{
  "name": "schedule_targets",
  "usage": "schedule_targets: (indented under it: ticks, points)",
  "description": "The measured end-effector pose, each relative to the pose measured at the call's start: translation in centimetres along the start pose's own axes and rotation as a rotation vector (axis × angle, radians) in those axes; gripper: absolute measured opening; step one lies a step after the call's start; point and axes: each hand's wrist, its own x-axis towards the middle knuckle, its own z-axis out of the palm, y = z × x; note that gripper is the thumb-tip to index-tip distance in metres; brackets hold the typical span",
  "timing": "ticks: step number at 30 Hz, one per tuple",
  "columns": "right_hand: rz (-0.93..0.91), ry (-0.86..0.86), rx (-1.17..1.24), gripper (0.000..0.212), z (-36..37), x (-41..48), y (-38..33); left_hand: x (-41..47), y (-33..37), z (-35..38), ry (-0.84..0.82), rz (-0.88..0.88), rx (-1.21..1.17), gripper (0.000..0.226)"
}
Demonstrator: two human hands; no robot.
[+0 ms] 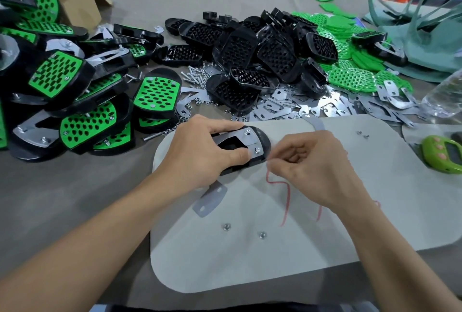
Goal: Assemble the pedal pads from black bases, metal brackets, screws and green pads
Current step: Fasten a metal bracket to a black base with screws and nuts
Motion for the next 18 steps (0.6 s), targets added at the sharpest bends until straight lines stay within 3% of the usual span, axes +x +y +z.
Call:
schedule_targets:
  ticks: [2, 5, 7, 10, 14, 18]
  points:
    - [-0.010, 0.036, 0.033, 0.025, -0.3, -0.1, 0.3, 0.0, 0.0, 0.0, -0.003, 0.004, 0.005, 0.049]
    - [-0.024, -0.119, 0.041, 0.046, -0.3, -0.4, 0.2, 0.0, -0.1, 0.0, 0.004, 0.020, 0.009, 0.048]
    - [-0.012, -0.128, 0.021, 0.036, -0.3, -0.4, 0.4, 0.0, -0.1, 0.0, 0.015, 0.030, 0.002, 0.048]
    - [0.024, -0.007, 0.080, 0.015, -0.3, -0.1, 0.8, 0.1, -0.2, 0.1, 0.014, 0.038, -0.003, 0.047]
    - [-0.048, -0.174, 0.017, 0.051, -0.2, -0.7, 0.3, 0.1, -0.2, 0.1, 0.012, 0.077, 0.008, 0.048]
    - [-0.012, -0.074, 0.056, 0.027, 0.6, -0.2, 0.1, 0.2, -0.3, 0.1, -0.014, 0.081, -0.012, 0.049]
